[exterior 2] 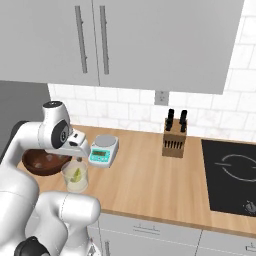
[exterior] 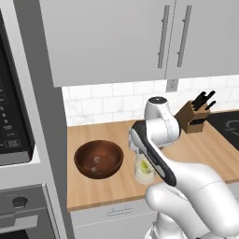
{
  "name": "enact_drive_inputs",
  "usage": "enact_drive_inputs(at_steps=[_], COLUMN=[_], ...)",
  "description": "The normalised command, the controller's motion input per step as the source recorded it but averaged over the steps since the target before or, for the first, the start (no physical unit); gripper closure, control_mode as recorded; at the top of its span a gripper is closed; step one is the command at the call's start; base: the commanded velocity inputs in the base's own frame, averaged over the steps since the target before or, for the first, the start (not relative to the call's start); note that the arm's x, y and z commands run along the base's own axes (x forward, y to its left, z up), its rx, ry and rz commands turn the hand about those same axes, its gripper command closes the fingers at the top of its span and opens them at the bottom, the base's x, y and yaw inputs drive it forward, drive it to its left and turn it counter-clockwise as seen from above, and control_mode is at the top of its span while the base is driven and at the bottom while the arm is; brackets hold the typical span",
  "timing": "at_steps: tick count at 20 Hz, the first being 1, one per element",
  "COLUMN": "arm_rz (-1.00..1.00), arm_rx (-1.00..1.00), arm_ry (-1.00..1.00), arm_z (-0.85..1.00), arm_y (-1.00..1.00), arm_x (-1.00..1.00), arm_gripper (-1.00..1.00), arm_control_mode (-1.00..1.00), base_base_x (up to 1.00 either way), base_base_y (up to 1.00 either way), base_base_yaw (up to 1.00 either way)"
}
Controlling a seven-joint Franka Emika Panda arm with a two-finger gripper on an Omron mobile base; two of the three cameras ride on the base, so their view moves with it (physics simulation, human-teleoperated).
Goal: Grab a lemon wedge from the fridge and one ice cube from the ice bowl, and put them in the glass of lemonade.
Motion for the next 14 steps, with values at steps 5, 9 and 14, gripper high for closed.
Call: enact_drive_inputs(at_steps=[5, 9, 14], arm_rz=[0.00, 0.00, 0.00], arm_rx=[0.01, 0.05, 0.05], arm_ry=[0.01, 0.00, -0.07], arm_z=[0.14, 0.23, 0.10], arm_y=[0.00, 0.00, 0.00], arm_x=[0.00, -0.22, -0.62], arm_gripper=[-1.00, -1.00, -1.00], arm_control_mode=[-1.00, -1.00, -1.00], base_base_x=[0.00, 0.00, 0.00], base_base_y=[0.00, 0.00, 0.00], base_base_yaw=[0.00, 0.00, 0.00])
